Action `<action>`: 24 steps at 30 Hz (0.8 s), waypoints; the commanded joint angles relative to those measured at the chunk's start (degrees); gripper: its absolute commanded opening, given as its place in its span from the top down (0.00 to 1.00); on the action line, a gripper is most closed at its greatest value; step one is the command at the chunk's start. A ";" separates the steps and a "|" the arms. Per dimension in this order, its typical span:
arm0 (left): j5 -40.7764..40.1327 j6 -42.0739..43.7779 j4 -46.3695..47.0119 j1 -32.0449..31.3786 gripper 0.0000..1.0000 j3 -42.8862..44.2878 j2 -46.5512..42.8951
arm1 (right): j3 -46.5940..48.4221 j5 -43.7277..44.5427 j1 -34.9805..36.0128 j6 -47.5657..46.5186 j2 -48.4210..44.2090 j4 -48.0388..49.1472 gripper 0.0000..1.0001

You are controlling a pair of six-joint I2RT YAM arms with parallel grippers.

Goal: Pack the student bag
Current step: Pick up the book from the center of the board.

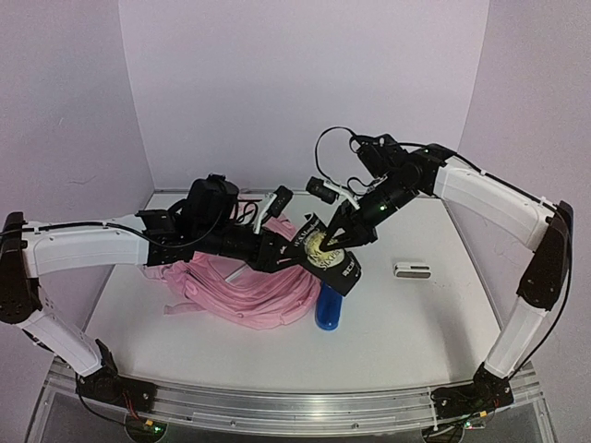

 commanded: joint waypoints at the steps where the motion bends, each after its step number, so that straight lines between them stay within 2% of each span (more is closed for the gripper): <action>1: -0.71 -0.81 5.88 -0.19 0.81 -2.22 -3.10 | -0.15 -4.62 -0.51 4.99 -1.11 3.04 0.72; 4: -1.42 -1.29 7.04 -0.14 0.93 -3.99 -5.16 | -1.14 -5.12 -1.30 7.03 -2.21 3.92 0.43; 8: -2.14 -2.51 11.39 -0.08 1.00 -8.39 -9.15 | -1.93 -8.84 -5.97 14.95 -3.76 7.93 0.14; 9: -2.06 -2.32 11.30 0.00 1.00 -8.90 -9.83 | -2.10 -9.68 -7.21 16.32 -4.23 8.78 0.09; 12: -1.52 -1.33 9.59 0.17 1.00 -9.40 -11.57 | -2.60 -9.23 -8.53 15.77 -6.33 9.24 0.02; 18: 1.92 -0.30 9.13 0.25 1.00 -10.14 -14.47 | -6.27 -12.44 -8.49 15.19 -8.96 9.20 0.02; 24: 8.61 7.65 -9.22 0.16 1.00 0.98 -8.04 | -4.60 -10.15 -8.41 7.53 -11.91 6.13 0.02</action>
